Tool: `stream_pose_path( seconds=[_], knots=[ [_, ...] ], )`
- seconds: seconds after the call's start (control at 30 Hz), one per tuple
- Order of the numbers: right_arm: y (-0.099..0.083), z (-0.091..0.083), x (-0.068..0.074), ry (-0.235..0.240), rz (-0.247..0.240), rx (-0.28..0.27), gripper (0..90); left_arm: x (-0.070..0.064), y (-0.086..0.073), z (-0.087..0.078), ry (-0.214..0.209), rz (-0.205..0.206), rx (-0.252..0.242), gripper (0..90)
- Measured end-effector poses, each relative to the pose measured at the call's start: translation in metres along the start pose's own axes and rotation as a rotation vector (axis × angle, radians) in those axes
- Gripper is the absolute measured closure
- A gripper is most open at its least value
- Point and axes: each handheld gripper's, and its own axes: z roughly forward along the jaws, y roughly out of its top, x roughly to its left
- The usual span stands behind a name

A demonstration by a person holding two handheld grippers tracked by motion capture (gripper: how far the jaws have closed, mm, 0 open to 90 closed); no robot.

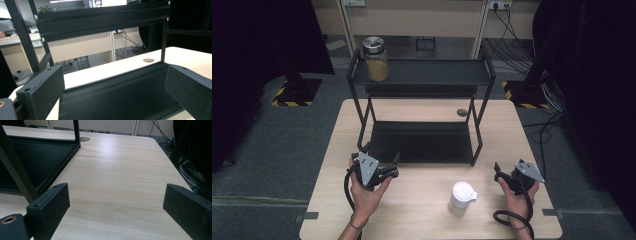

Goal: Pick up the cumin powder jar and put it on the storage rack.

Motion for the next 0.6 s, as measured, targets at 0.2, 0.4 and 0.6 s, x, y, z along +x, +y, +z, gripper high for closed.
stream_pose_path(
  seconds=[0.2, 0.4, 0.6],
  knots=[
    [0.0, 0.0, 0.0, -0.001, -0.001, 0.0, 7.2, 0.0, -0.007, 0.0, -0.004, 0.001, 0.018, 1.8],
    [0.0, 0.0, 0.001, -0.002, -0.005, 0.0, 7.2, -0.002, -0.015, -0.002, -0.009, -0.006, 0.032, 1.8],
    [0.0, 0.0, 0.001, -0.001, -0.004, -0.001, 7.1, -0.002, -0.02, -0.002, -0.016, -0.017, 0.046, 1.8]
  ],
)
